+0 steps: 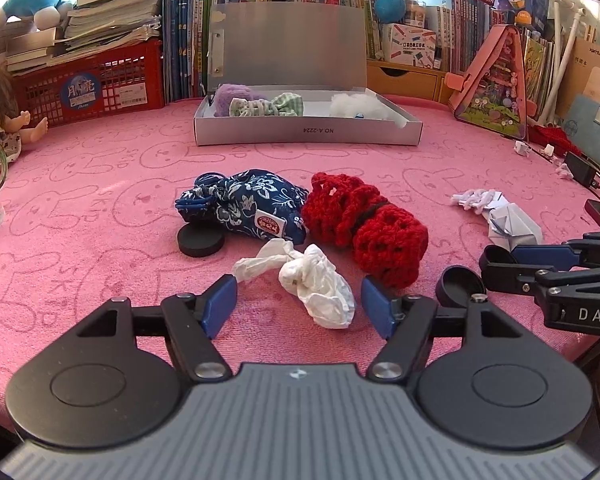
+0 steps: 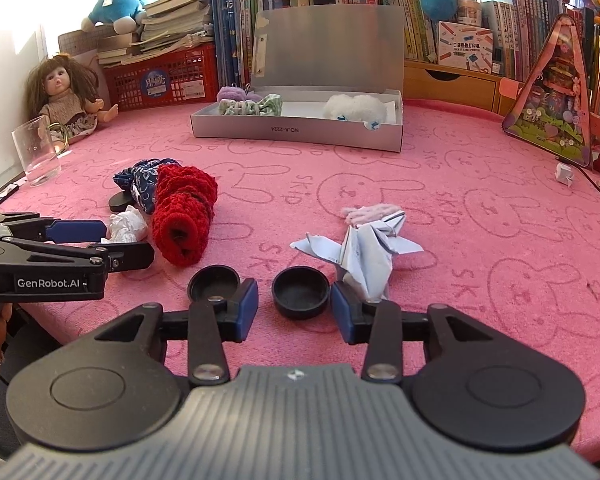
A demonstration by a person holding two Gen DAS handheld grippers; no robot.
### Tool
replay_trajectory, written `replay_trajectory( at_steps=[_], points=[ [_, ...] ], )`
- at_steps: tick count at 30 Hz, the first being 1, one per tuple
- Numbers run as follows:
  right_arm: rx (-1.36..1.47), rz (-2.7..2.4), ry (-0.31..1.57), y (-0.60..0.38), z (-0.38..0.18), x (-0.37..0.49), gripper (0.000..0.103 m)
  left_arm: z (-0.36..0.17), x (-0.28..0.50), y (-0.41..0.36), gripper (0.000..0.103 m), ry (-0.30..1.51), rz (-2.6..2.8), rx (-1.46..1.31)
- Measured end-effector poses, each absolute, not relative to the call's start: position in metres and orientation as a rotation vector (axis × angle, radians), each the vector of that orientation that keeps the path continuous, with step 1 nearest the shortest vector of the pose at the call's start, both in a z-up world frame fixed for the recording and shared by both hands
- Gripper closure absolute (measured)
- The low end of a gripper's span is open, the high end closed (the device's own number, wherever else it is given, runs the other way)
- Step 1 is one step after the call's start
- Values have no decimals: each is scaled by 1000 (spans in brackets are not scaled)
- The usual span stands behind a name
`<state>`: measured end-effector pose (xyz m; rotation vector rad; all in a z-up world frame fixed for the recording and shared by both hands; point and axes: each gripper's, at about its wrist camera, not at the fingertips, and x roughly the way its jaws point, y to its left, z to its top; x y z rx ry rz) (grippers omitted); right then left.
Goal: Organize objects
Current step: 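Move both tools back toward the remaining pile of items, then lower the left gripper onto the white tissue and close it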
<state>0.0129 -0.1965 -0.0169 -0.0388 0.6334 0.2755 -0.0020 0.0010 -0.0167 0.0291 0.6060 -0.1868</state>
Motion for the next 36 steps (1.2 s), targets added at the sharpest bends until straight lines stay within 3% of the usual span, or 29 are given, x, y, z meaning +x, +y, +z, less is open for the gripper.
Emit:
replay_trajectory(
  at_steps=[7, 29, 32, 36],
  points=[
    [-92, 269, 623, -195, -20, 12, 46, -18, -1, 5, 23, 584, -169, 30],
    [-97, 247, 584, -196, -24, 14, 46, -18, 5, 4, 20, 518, -264, 146],
    [-94, 238, 576, -195, -25, 13, 53, -17, 6, 5, 15, 531, -325, 151],
    [-104, 236, 575, -193, -23, 11, 65, -21, 4, -2, 15, 527, -330, 191]
  ],
)
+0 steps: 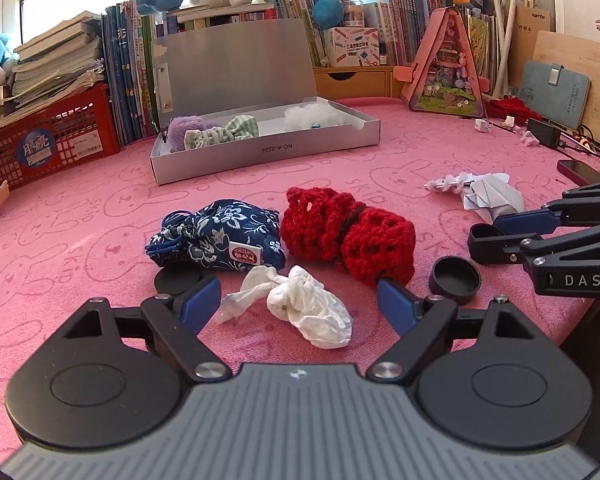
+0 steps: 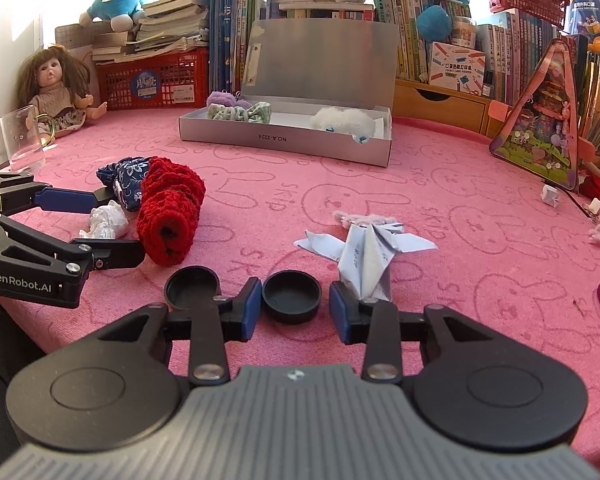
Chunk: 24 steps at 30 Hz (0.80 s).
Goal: Organize objects
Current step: 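Lower the left gripper onto the white tissue and close it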
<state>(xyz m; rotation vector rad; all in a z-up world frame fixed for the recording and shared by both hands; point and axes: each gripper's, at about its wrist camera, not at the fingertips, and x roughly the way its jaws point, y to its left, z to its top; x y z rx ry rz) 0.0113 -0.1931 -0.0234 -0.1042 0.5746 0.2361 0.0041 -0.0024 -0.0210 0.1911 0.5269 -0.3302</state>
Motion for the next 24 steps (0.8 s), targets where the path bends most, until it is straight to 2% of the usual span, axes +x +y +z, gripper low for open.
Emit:
replay_trajectory(
  at_steps=[13, 19, 24],
  points=[
    [-52, 280, 578, -196, -17, 5, 65, -22, 5, 0, 16, 532, -304, 166],
    [-37, 329, 568, -192, -12, 1, 65, -25, 1, -2, 27, 537, -275, 136],
    [-18, 344, 580, -188, -15, 2, 65, -22, -1, -2, 41, 534, -240, 117]
  ],
)
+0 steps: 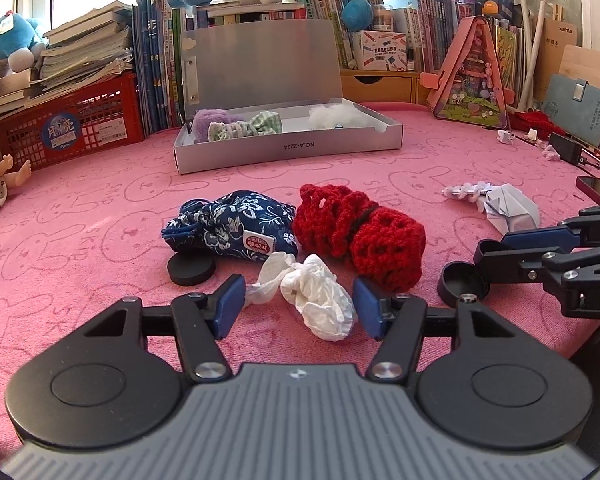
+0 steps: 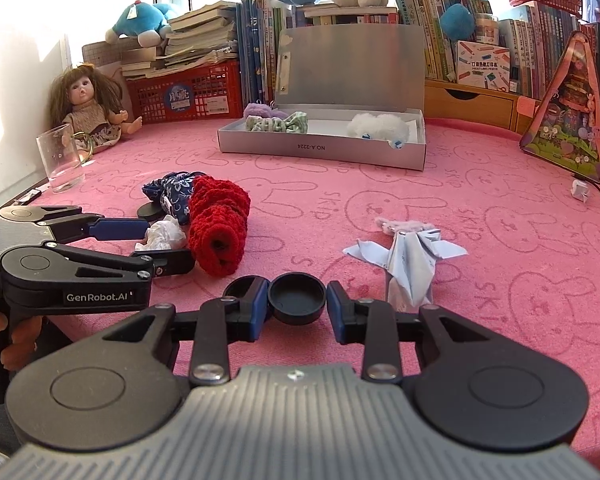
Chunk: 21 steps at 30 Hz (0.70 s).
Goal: Organize objects
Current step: 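Lower the left gripper onto the white tissue and close it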
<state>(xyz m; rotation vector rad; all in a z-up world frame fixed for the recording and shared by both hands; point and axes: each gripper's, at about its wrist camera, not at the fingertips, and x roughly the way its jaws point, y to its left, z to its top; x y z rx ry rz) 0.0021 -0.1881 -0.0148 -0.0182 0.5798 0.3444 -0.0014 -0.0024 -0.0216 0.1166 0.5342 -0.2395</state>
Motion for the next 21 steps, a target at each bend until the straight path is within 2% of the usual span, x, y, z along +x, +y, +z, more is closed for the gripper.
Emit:
replay_trajectory(
  at_steps=[2, 5, 21],
  points=[
    [-14, 346, 579, -188, -15, 2, 65, -19, -1, 1, 51, 546, -241, 79],
    [-13, 344, 576, -189, -14, 2, 65, -17, -2, 2, 54, 548, -232, 58],
    [28, 322, 535, -199, -1, 9, 65, 8, -11, -1, 54, 481, -232, 50]
  ],
)
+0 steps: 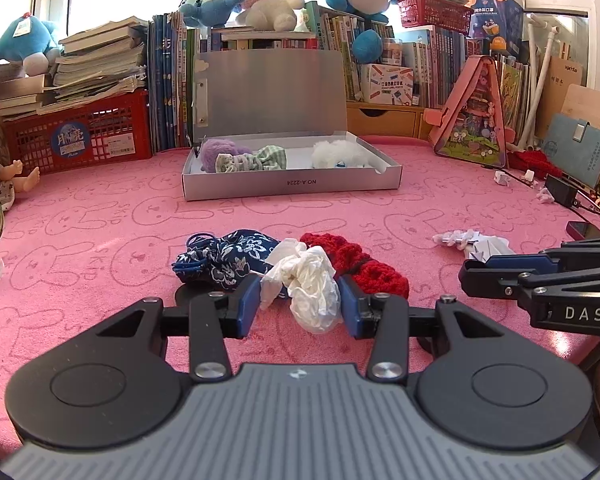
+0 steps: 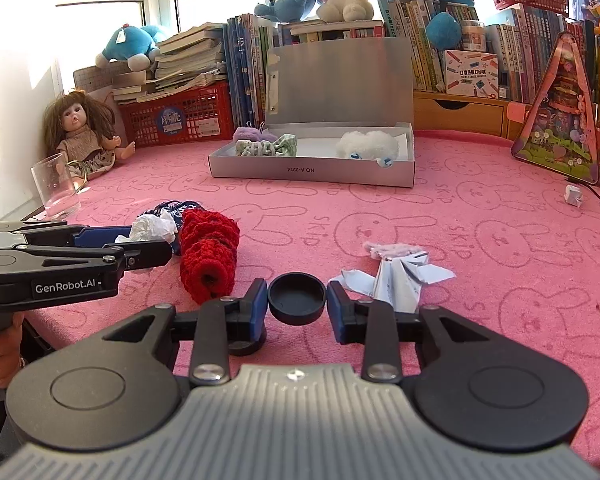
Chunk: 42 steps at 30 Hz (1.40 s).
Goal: Organize objects
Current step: 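Lower the left gripper onto the white tissue and close it, then lift the white tissue with the left gripper while the right grasps a black lid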
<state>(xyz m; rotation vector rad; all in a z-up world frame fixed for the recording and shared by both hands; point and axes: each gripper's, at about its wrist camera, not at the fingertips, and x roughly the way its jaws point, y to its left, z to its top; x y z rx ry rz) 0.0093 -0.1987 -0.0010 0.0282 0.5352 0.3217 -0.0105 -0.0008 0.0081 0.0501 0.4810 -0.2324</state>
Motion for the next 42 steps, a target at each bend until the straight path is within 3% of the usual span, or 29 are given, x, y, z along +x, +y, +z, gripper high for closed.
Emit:
replay_trajectory(
  at_steps=[42],
  points=[
    [15, 209, 416, -198, 45, 81, 64, 49, 56, -3, 54, 382, -175, 51]
  ],
)
